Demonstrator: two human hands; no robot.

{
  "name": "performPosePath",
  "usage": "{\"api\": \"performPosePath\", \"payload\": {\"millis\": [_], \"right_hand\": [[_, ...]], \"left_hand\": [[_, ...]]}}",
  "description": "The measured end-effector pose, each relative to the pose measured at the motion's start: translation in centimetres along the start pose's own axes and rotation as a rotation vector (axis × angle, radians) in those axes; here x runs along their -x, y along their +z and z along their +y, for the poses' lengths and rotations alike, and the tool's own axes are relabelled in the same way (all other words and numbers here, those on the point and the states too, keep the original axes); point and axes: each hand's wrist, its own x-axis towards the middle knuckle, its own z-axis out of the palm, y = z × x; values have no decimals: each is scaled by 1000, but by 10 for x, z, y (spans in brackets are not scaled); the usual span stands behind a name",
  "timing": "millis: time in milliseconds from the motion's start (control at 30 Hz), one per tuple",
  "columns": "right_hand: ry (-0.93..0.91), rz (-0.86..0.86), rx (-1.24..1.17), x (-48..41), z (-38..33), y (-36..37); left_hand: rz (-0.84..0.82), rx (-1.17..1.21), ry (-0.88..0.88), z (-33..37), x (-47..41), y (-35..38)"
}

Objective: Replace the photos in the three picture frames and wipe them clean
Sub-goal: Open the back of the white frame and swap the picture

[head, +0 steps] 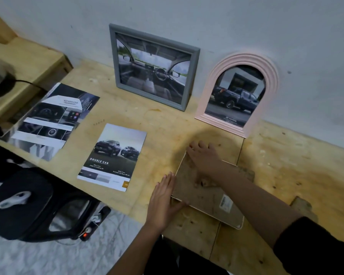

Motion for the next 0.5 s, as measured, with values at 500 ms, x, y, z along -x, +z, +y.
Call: {"api": "performPosePath", "payload": {"millis": [500], "right_hand": [[55,5,16,-10,-11,-11]], "left_hand": [[47,79,28,-7,1,4]]}}
